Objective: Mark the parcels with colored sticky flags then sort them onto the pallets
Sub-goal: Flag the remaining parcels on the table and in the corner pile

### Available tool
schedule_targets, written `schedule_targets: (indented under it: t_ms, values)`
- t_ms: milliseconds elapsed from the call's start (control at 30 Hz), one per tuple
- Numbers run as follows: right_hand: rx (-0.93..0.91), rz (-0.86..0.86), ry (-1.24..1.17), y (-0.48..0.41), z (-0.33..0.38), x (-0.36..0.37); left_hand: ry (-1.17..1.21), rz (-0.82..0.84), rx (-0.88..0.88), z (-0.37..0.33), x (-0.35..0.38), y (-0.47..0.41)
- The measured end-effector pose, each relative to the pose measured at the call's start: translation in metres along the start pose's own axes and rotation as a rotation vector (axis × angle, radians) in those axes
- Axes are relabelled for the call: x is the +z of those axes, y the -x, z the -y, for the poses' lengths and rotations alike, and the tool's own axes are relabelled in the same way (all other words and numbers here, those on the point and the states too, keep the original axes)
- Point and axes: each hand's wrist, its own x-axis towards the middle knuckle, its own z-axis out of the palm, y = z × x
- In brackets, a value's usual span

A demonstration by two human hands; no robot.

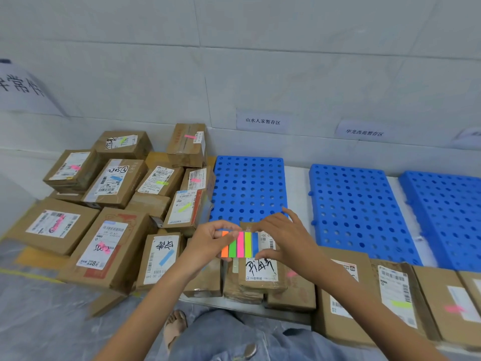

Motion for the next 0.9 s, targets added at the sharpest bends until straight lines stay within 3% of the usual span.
schedule_targets:
  t_ms: [400, 633, 900]
  values:
    - [0.052, 0.064, -0.181, -0.0028, -0.0032, -0.0058, -0.003, 0.040, -0.003, -0.0010, 0.0004, -0.0008]
    - [-0.011, 0.065, -0.223, 0.0010, -0.0015, -0.0037, 0.011, 0.045, -0.001, 0.0024, 0.0005, -0.0022]
    - [0.191, 0.106, -0.403, -0.0027, 0.0024, -0.0049, -0.073, 0.080, 0.033, 0.0054, -0.0021, -0.0030]
